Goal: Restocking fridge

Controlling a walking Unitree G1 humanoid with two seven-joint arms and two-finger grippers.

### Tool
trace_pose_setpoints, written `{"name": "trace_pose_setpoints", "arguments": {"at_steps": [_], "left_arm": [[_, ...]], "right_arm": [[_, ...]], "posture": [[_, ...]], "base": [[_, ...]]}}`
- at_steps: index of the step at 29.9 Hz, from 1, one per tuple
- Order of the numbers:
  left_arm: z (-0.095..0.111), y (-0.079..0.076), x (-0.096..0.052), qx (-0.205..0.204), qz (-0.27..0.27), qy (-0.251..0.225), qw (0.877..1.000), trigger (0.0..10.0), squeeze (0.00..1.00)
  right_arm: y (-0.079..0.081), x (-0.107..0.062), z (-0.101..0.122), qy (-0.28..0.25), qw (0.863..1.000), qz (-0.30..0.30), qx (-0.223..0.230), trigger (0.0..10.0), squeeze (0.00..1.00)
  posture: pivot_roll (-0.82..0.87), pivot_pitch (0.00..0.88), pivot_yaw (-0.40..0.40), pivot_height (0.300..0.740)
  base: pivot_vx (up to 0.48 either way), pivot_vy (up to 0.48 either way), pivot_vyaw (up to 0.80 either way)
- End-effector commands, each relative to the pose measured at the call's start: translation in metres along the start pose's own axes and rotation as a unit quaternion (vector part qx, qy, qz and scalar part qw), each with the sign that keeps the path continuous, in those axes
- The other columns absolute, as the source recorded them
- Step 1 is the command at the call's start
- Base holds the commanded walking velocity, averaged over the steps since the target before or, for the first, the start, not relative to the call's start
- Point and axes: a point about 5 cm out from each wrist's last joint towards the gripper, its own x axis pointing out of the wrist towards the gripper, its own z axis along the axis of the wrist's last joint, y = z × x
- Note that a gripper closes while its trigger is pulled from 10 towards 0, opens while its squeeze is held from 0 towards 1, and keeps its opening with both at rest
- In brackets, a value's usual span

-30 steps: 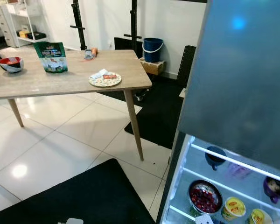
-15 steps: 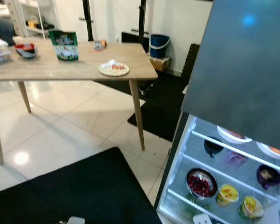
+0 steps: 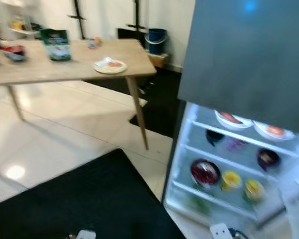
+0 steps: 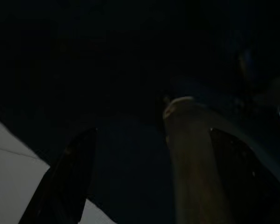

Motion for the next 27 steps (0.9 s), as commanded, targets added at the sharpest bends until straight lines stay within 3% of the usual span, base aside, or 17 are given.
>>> {"name": "trace_pose_setpoints", "arguments": {"at_steps": [1, 11, 27], "left_arm": [[-0.0040, -0.0052, -0.0003, 0.005, -0.009, 0.009, 1.000, 10.0, 0.00], [-0.0002, -0.0048, 0.0004, 0.009, -0.009, 0.006, 1.000, 10.0, 0.00], [-0.0013, -0.0090, 0.0003, 0.010, -0.015, 0.008, 1.000, 10.0, 0.00]], "right_arm": [[-0.0038, -0.0006, -0.0009, 0.003, 1.000, -0.003, 0.003, 10.0, 0.00], [-0.0070, -0.0009, 0.0009, 0.000, 1.000, -0.006, 0.005, 10.0, 0.00], [-0.0094, -0.0016, -0.0023, 0.005, 1.000, -0.008, 0.006, 10.0, 0.00]], "posture": [[-0.03, 0.000, -0.063, 0.740], [-0.04, 0.000, -0.061, 0.740], [-0.05, 0.000, -0.067, 0.740]], "base": [[-0.304, 0.000, -0.78], [-0.307, 0.000, -0.71], [-0.304, 0.000, 0.00]]}}
